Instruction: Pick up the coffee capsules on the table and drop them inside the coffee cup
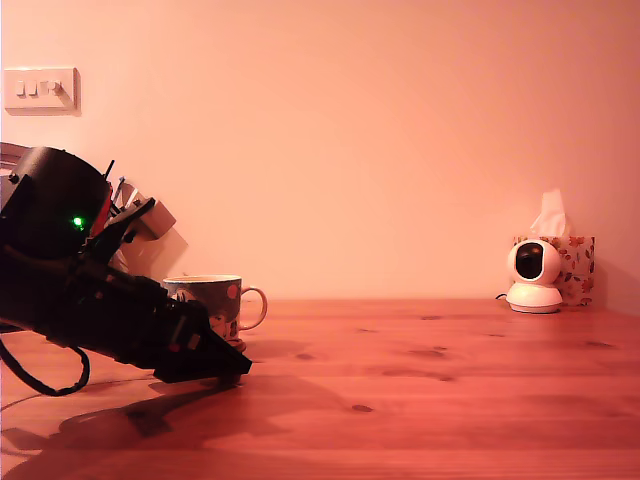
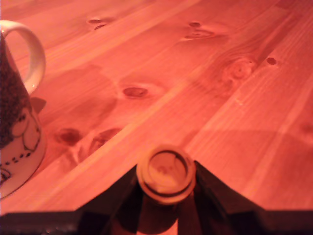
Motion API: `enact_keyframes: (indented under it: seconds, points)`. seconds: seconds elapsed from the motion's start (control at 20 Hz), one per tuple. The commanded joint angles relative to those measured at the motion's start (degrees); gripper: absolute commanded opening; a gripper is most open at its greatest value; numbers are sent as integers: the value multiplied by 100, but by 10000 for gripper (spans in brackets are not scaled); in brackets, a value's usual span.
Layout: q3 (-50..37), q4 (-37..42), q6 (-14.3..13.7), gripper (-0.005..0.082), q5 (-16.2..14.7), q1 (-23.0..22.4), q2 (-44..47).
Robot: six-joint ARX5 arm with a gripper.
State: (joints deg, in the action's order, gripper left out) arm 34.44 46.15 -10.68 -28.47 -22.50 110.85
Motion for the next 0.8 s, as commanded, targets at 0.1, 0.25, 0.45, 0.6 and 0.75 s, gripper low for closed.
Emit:
enact_keyframes:
  seconds: [0.1,0.25,0.45,0.6,0.75]
  points:
    - [20,-619,44,144,-22,9,-632]
    - [20,-1318,44,144,-17,66,-1156]
    - [48,-2090,212,144,138,153,-1847]
    - [203,-2726,382,144,369,240,-2238]
    - [632,-3600,533,145,417,348,-2435]
